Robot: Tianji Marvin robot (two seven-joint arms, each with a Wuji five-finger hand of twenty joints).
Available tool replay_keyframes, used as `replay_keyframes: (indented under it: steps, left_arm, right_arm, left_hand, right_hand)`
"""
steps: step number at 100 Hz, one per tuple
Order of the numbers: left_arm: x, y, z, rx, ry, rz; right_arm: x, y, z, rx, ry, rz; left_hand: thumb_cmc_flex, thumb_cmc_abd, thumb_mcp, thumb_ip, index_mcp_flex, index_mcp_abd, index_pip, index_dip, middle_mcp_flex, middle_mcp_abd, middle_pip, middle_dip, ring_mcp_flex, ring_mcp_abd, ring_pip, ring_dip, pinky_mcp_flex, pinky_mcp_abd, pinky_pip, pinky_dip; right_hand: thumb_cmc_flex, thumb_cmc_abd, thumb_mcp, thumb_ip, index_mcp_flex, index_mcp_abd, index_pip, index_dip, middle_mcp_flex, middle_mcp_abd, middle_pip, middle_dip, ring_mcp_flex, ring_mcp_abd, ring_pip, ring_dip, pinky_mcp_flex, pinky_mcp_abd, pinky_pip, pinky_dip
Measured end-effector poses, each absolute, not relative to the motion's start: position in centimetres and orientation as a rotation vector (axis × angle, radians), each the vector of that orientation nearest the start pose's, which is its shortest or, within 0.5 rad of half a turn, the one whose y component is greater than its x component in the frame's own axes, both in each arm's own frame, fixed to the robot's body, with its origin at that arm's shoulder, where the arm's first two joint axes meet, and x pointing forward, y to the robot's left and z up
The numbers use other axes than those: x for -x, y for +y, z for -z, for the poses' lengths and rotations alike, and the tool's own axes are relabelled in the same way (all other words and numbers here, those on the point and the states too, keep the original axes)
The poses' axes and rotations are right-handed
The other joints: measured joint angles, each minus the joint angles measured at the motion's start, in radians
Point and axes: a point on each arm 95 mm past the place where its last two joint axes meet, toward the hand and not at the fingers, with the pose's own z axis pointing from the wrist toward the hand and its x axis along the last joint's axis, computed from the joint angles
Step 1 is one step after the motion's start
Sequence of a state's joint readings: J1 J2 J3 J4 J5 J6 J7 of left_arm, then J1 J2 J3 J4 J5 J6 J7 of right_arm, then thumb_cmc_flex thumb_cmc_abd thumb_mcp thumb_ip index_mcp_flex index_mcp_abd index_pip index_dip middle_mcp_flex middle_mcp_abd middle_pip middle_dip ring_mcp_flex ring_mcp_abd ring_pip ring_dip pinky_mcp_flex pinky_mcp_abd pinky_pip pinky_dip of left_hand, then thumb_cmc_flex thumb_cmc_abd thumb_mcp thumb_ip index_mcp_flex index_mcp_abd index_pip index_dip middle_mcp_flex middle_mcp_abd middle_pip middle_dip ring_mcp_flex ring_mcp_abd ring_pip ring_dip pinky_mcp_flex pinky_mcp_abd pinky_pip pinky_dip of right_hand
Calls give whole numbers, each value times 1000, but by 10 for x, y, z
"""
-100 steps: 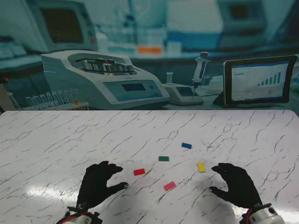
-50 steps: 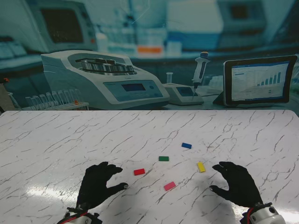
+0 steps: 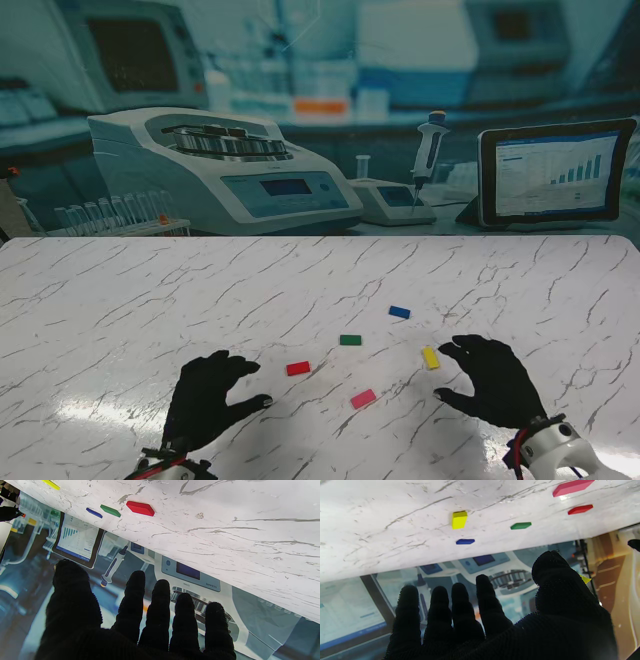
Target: Arrange dominoes in a row
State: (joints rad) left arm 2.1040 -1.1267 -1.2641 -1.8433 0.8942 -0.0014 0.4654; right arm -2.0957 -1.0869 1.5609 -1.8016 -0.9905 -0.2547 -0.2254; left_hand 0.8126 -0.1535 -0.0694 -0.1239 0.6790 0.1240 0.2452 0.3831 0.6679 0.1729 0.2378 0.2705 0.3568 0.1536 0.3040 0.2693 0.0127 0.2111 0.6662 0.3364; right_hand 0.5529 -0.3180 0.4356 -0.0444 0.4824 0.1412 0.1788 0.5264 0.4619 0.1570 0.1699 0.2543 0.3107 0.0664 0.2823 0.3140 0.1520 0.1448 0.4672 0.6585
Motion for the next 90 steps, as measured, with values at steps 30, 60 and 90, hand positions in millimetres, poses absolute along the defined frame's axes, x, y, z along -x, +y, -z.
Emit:
replay_keyframes:
  steps: [30,60,90]
  left_arm:
    - [-237,-12,361,1408,1156,1688]
    - [-237,-10,360,1404,1151,1686]
    - [-236,-9,360,1399,1143,1698]
  right_arm:
    - [-295,-39,341,-1211,1490,-1608]
    - [-319,9,341,-1169,1537,-1706]
    - [-336,61,349,-1150,1654,-1717]
  left_hand:
    - [0,0,0,0,0,0,0,0,0,0,0,0,0,0,0,0,1,0,0,0]
    - [0,0,0,0,0,0,1,0,0,0,0,0,0,0,0,0,9,0,0,0]
    - [0,0,0,0,0,0,4,0,0,0,0,0,1,0,1,0,10,0,0,0]
  right_hand:
    - [0,0,0,0,0,0,0,0,0,0,0,0,0,0,0,0,0,0,-12,0]
    - [2,-3,0,0,0,0,0,0,0,0,1,0,0,0,0,0,0,0,-13,0]
    - [14,-4,15,0,0,0,0,0,0,0,3,0,0,0,1,0,5,0,-13,0]
